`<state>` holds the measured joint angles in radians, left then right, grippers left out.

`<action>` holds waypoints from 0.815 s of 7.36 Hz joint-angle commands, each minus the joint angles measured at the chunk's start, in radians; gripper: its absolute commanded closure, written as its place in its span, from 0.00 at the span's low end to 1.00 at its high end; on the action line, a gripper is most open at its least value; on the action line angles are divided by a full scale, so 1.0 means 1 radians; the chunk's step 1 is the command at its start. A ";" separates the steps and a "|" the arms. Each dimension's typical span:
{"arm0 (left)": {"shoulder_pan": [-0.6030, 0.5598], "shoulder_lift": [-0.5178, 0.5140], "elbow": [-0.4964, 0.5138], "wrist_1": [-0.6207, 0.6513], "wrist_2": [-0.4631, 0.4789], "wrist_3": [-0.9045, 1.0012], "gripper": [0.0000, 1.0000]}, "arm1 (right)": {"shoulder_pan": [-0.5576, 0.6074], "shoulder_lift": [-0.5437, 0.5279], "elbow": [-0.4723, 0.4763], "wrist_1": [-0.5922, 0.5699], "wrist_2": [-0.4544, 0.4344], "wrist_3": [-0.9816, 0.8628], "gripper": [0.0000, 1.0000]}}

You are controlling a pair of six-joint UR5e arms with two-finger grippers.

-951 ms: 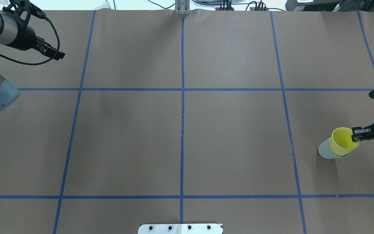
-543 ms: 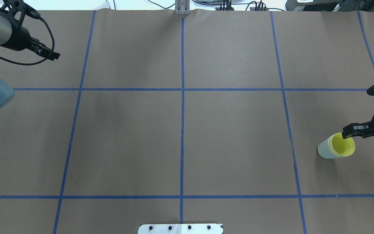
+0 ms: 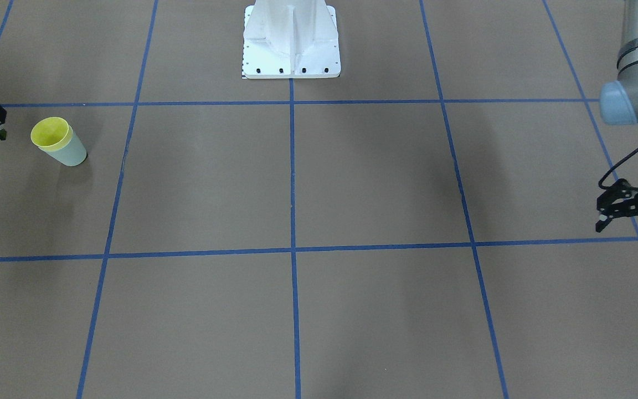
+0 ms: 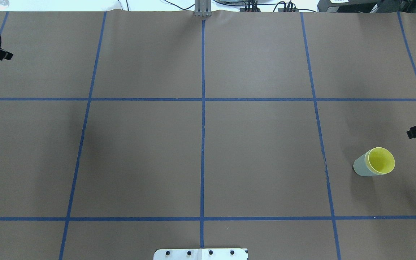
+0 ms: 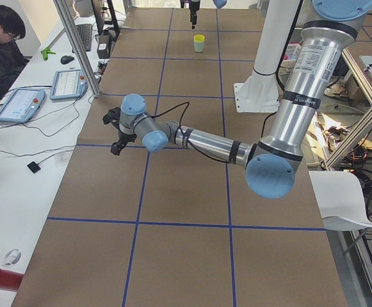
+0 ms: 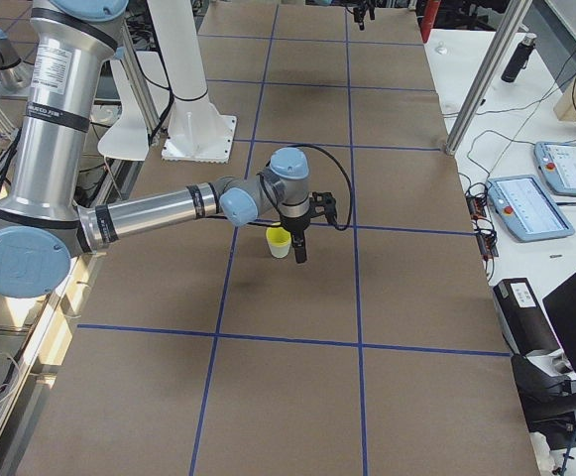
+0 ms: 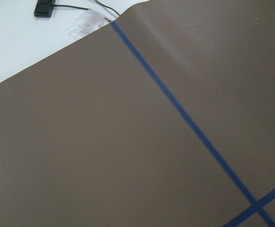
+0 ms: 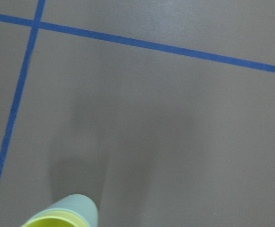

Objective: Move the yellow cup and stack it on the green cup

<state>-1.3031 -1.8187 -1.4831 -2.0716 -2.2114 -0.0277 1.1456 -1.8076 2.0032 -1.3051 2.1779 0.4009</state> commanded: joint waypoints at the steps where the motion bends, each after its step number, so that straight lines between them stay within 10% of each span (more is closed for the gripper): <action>1: -0.155 0.073 0.000 0.176 -0.010 0.342 0.00 | 0.164 -0.001 -0.081 -0.006 0.095 -0.202 0.00; 3: -0.281 0.133 -0.003 0.273 -0.010 0.552 0.00 | 0.218 -0.012 -0.087 -0.009 0.099 -0.218 0.00; 6: -0.295 0.222 -0.002 0.260 -0.005 0.333 0.00 | 0.262 -0.061 -0.121 -0.053 0.099 -0.235 0.00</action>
<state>-1.5922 -1.6187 -1.4836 -1.8106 -2.2149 0.3851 1.3883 -1.8624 1.9056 -1.3449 2.2809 0.1690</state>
